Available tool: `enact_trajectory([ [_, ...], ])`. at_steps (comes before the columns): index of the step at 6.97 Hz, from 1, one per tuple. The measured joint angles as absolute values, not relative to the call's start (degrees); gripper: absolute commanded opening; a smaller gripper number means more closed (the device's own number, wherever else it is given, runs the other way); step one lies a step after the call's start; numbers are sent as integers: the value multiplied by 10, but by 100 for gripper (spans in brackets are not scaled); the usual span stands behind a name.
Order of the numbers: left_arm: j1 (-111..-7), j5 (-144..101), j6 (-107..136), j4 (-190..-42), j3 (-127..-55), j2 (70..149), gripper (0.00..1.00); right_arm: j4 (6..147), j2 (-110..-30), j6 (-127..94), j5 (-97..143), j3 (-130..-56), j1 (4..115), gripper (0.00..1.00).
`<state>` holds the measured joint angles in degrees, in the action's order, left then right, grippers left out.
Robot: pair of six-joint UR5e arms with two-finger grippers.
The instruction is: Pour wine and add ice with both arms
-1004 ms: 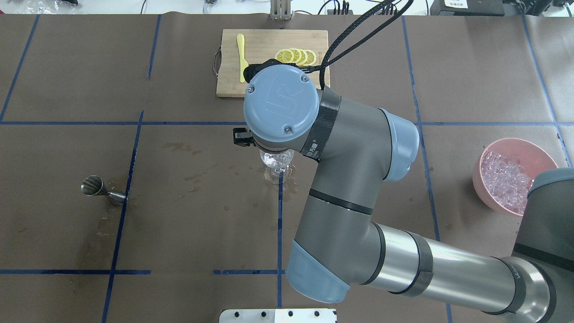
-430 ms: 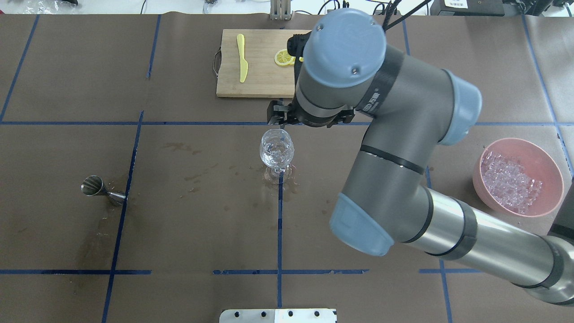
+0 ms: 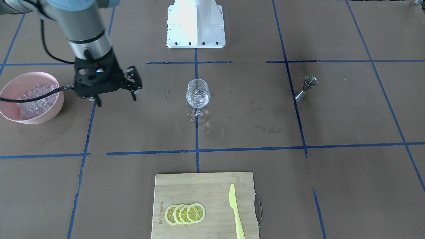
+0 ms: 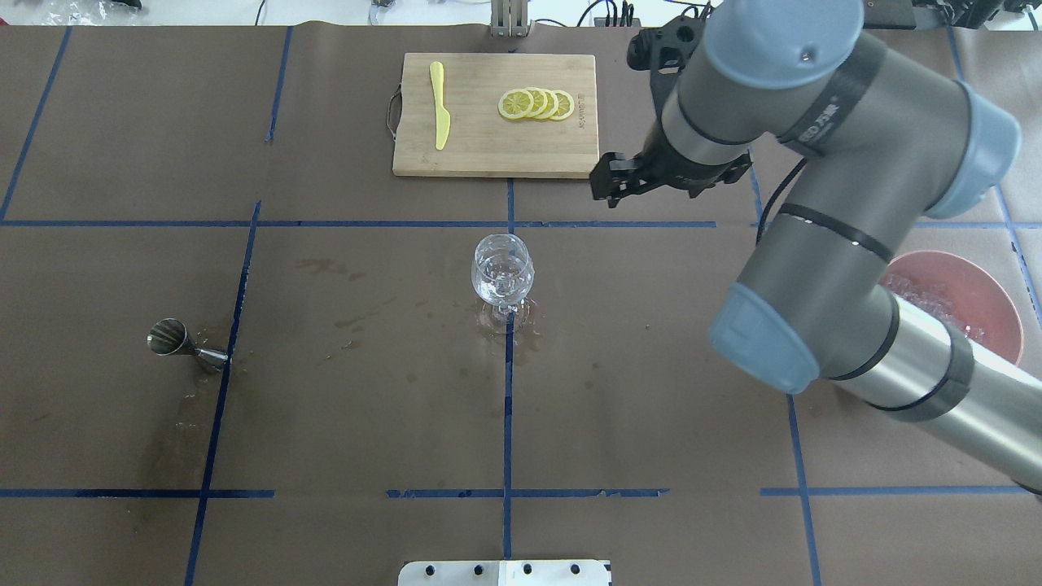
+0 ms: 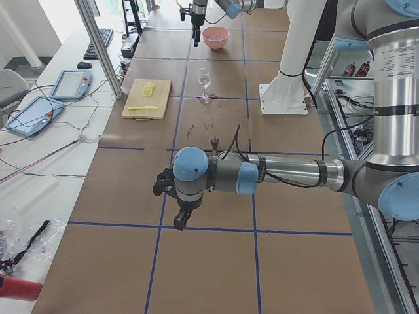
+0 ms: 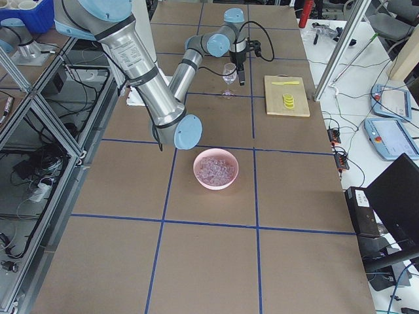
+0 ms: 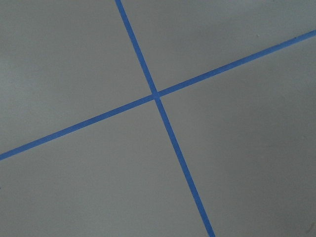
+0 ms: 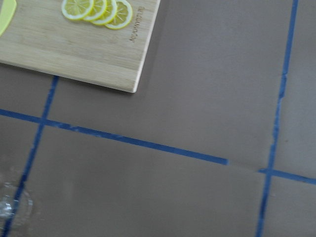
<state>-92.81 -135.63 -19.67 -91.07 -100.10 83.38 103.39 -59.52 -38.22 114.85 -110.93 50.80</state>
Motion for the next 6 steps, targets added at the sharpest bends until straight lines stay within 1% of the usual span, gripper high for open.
enact_trajectory([
  [2, -930, -1356, -197, -878, -1006, 830, 100, 1027, -688, -186, 1230, -1095, 622, 100],
  [4, -931, -1357, -197, -869, -1013, 824, 100, 1011, -776, 5, 1289, -1058, 727, 100],
  [6, -932, -1358, -198, -868, -1008, 823, 100, 975, -870, 127, 1325, -1021, 814, 100],
])
